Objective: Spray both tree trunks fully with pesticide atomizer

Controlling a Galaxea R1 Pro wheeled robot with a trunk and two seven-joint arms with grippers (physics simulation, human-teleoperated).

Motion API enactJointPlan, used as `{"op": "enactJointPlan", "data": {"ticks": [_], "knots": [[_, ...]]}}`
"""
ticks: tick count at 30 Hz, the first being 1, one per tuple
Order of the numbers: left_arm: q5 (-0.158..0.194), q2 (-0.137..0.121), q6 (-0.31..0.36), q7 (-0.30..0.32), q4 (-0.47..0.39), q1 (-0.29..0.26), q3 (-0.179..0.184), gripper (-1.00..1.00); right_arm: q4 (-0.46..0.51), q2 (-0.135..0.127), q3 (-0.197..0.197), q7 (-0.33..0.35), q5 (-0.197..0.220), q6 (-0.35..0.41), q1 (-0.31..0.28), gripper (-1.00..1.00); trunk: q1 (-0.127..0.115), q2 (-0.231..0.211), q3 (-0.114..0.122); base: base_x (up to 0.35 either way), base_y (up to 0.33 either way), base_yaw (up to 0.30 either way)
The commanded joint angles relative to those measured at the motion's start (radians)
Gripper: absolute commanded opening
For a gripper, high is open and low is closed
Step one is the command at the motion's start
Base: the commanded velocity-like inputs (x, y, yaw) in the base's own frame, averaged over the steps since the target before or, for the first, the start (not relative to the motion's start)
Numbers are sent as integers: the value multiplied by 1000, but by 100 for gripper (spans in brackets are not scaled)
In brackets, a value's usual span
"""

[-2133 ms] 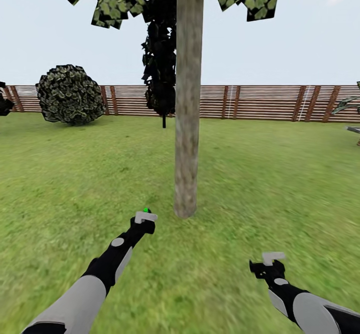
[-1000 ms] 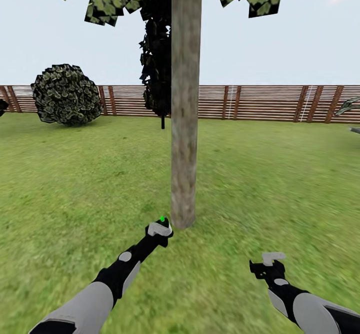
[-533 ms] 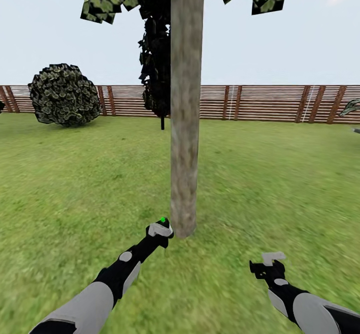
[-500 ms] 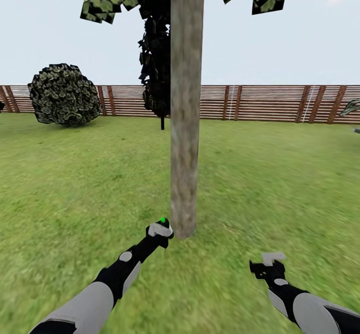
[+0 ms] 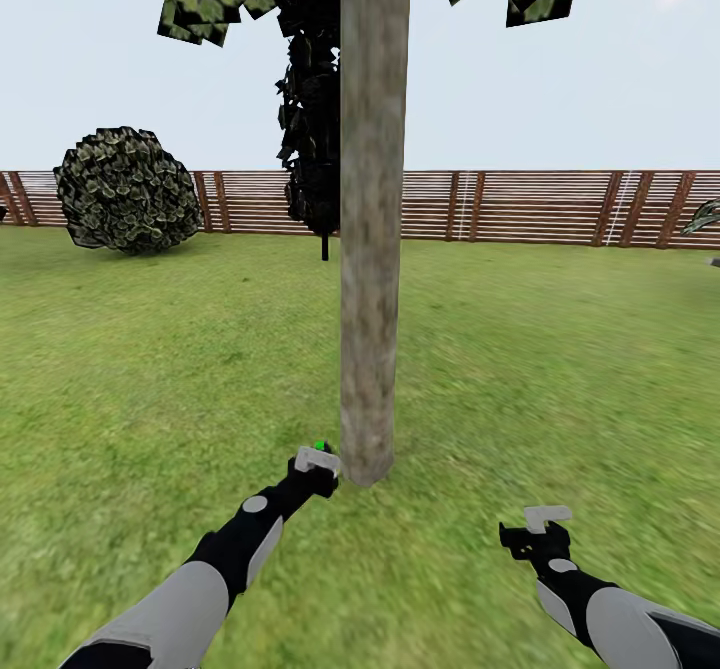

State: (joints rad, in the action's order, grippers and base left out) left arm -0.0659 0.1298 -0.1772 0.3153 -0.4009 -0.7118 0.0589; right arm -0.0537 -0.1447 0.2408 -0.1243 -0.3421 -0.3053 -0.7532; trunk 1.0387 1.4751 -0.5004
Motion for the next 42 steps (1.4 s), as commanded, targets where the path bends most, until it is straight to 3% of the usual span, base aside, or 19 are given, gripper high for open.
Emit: {"op": "enactJointPlan", "data": {"ticks": [1, 6, 9, 11, 18, 23, 28, 31, 34, 42], "knots": [[1, 1, 28, -14, -28, 0, 1, -100, 0, 0, 0, 0, 0, 0, 0, 100, 0, 0, 0, 2, 0, 0], [1, 2, 128, -31, -108, 0, 2, -100, 0, -1, 0, 0, -1, 1, 0, 100, 0, 0, 0, 1, 0, 0], [0, 27, 229, -55, -161, 0, 3, -100, 0, 0, 0, 0, -1, 1, 0, 100, 0, 0, 0, 0, 0, 0], [2, 45, 288, -125, -199, 0, 4, -100, 0, 0, 0, 0, 0, 2, 0, 100, 0, 0, 0, 0, 0, 0], [3, 45, 420, -155, -319, 0, 4, -100, 0, 0, 0, 0, -1, 1, 0, 100, 0, 0, 0, 0, 0, 0], [3, 45, 430, -144, -333, 0, 5, -100, 0, 0, 0, 0, 0, 1, 0, 100, 0, 0, 0, 0, 0, 0], [2, 45, 432, 0, -336, 0, 5, -100, 0, 1, 0, 0, -1, 0, 1, 100, 0, 0, 0, 0, 0, 0], [2, 45, 431, 50, -338, 0, 5, -100, 0, 1, 0, 0, -1, 1, 1, 100, 0, 0, 0, 0, 0, 0], [1, 45, 372, 69, -336, 0, 4, -100, 0, 1, 0, 0, 0, 1, 2, 100, 0, 0, 0, 7, 2, 0], [1, 45, 336, 73, -339, 0, 5, -100, 0, 0, 0, 0, 0, 0, 2, 100, 0, 0, 0, 124, 15, 0]]}}
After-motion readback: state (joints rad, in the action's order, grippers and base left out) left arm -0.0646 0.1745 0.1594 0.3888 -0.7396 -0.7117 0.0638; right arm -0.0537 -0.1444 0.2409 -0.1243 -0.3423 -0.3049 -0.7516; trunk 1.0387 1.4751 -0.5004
